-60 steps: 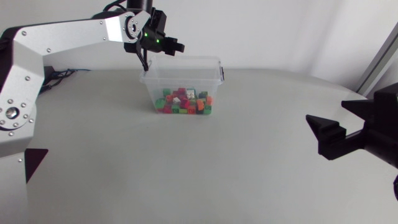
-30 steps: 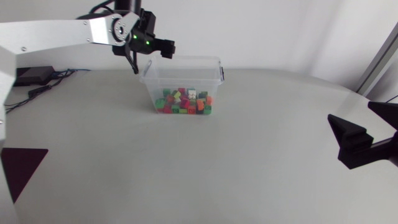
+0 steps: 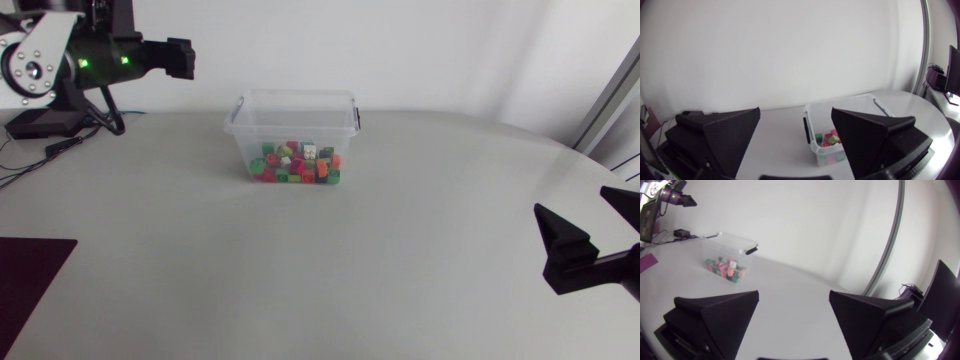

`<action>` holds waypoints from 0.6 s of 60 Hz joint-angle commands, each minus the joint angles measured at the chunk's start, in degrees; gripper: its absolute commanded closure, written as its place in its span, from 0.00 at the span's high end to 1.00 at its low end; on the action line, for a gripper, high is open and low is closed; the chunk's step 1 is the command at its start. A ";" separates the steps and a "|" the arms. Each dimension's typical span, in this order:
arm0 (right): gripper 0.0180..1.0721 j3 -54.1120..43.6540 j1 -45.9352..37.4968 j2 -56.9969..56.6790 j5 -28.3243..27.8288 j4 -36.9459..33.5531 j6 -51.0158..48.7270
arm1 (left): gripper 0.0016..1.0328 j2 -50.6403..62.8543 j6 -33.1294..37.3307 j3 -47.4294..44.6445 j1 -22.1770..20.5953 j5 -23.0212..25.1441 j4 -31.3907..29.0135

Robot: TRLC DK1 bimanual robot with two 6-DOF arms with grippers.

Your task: Place the duplo bricks in the container

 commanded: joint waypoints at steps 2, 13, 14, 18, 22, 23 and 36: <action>0.96 -1.75 -0.52 -1.30 0.30 1.60 -1.30 | 0.96 -6.76 1.05 -6.46 1.20 -0.24 2.34; 0.96 -3.77 -0.70 -3.32 0.30 3.45 -1.91 | 0.96 -16.70 1.93 -15.60 2.61 -0.24 3.49; 0.96 -4.03 -0.70 -3.32 0.30 3.80 -1.91 | 0.96 -17.57 1.93 -16.30 2.70 -0.24 3.58; 0.96 -5.35 -0.70 -4.11 0.30 4.68 -2.26 | 0.96 -21.18 2.28 -19.55 2.87 -0.24 4.28; 0.96 -6.67 -0.96 -5.25 0.39 5.64 -2.88 | 0.96 -23.90 2.37 -21.75 3.05 -0.24 4.45; 0.96 -7.02 -0.96 -5.61 0.39 5.82 -2.88 | 0.96 -24.87 2.45 -22.54 3.14 -0.24 4.54; 0.96 -10.10 -2.02 -9.30 0.39 7.66 -3.58 | 0.96 -35.50 2.72 -30.89 5.86 -0.24 4.54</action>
